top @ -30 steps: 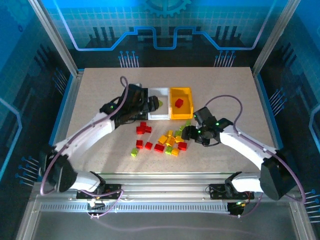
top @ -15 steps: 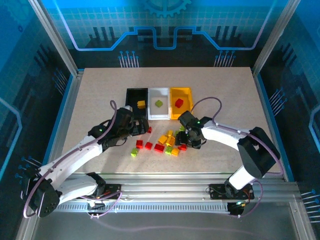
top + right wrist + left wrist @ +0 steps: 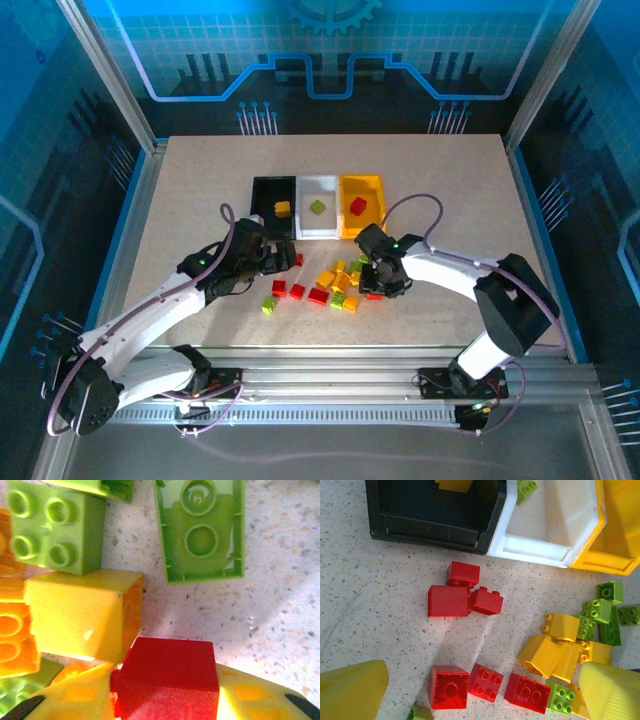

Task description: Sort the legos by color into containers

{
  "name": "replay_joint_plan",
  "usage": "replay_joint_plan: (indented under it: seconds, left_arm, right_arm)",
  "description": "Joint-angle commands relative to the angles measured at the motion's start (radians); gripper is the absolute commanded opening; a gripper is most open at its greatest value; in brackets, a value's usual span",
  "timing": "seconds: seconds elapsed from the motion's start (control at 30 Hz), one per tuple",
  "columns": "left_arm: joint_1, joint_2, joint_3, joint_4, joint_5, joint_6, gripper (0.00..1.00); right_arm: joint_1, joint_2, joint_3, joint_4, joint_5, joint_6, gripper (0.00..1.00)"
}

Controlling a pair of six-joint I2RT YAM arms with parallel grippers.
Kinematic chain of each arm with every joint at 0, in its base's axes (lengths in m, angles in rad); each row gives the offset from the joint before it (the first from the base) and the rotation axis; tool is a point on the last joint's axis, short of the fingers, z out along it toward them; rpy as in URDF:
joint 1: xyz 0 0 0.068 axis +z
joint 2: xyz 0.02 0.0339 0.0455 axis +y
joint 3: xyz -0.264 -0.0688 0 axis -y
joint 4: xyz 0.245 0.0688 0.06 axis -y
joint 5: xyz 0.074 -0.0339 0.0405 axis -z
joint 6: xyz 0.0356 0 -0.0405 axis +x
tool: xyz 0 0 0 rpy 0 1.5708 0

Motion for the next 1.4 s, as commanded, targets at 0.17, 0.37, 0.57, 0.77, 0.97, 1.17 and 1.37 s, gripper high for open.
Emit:
replay_joint_plan:
  seconds: [0.17, 0.37, 0.57, 0.77, 0.97, 1.17, 1.37]
  left_arm:
    - [0.0, -0.007, -0.027, 0.006, -0.001, -0.031, 0.99]
    - [-0.002, 0.012, -0.028, 0.0, 0.032, -0.021, 0.99]
    - [0.001, 0.002, -0.028, -0.026, 0.037, -0.014, 0.99]
    - [0.008, -0.01, -0.023, -0.075, 0.009, -0.012, 0.99]
    - [0.023, -0.018, -0.02, -0.104, 0.008, -0.011, 0.99]
    - [0.02, -0.004, 0.003, -0.193, 0.005, 0.012, 0.94]
    - [-0.031, 0.018, -0.031, -0.294, 0.017, -0.031, 0.85]
  right_arm:
    - [-0.058, -0.122, 0.204, -0.1, 0.098, -0.118, 0.39]
    - [-0.136, 0.11, 0.476, -0.101, 0.152, -0.15, 0.39]
    - [-0.186, 0.401, 0.767, -0.172, 0.219, -0.157, 0.41]
    - [-0.211, 0.552, 0.91, -0.226, 0.229, -0.142, 0.44]
    - [-0.215, 0.559, 0.936, -0.206, 0.166, -0.143, 0.64]
    - [-0.196, 0.441, 0.868, -0.153, 0.125, -0.146, 0.69]
    - [-0.174, 0.263, 0.632, -0.045, 0.095, -0.116, 0.68]
